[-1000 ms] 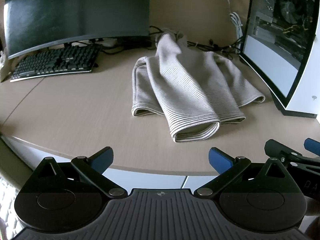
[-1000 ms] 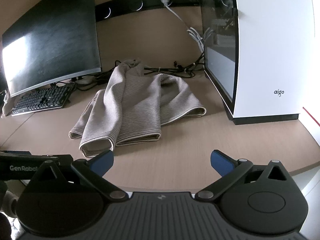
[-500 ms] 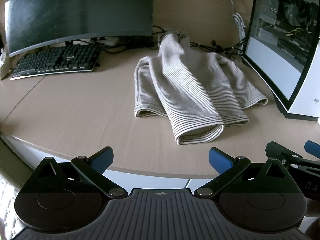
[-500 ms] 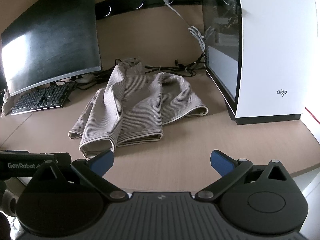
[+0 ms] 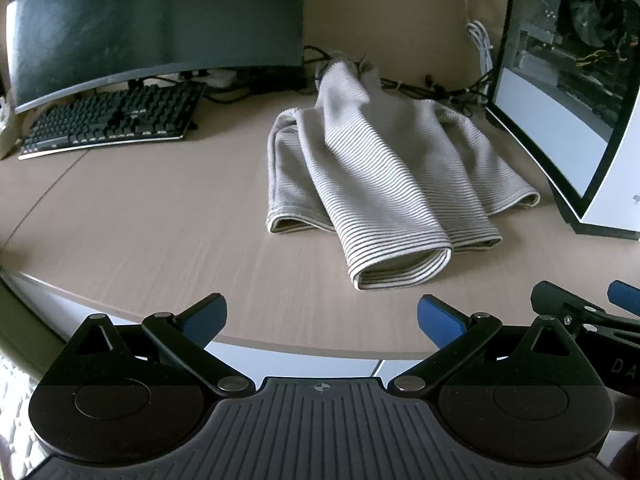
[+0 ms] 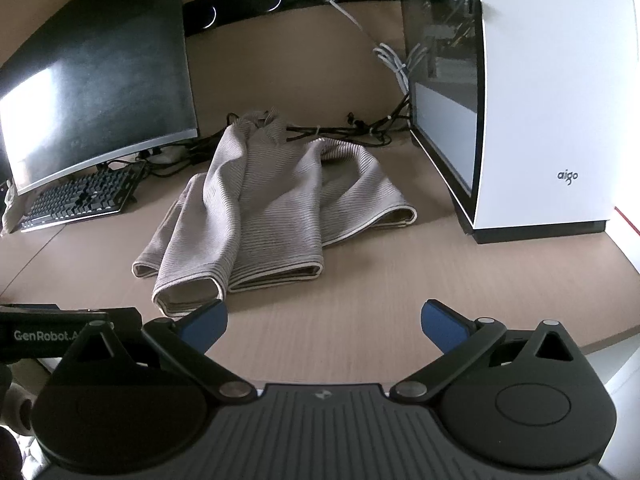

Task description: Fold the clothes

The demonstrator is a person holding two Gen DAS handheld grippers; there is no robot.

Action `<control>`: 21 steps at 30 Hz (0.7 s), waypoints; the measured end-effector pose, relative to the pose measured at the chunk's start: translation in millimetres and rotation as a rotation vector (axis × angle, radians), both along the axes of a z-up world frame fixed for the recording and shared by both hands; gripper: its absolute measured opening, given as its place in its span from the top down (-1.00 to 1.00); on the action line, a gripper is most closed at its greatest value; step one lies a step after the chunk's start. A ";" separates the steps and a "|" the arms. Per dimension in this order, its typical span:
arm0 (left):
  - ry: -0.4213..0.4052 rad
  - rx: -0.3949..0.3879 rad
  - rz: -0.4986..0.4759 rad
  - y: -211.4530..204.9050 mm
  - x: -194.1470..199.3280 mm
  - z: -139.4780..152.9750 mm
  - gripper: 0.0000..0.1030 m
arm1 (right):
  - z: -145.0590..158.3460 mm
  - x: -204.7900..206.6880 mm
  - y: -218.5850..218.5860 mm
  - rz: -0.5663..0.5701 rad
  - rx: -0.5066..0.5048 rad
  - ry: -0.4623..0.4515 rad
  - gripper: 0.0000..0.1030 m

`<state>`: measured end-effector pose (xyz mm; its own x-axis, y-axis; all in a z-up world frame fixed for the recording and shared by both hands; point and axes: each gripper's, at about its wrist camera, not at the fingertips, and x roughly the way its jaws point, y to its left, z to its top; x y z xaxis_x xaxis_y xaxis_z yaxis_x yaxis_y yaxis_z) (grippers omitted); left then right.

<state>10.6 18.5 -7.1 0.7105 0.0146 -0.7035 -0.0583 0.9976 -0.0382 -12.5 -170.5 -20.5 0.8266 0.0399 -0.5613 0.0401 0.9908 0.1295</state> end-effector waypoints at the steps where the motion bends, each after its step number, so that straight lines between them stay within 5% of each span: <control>1: 0.002 0.000 0.001 0.0 0.9 -0.6 -1.00 | -0.4 1.0 0.2 0.001 -0.001 0.002 -1.00; 21: 0.055 -0.028 -0.020 10.2 34.0 -2.7 -1.00 | 7.1 38.7 -2.9 -0.021 0.014 0.034 -1.00</control>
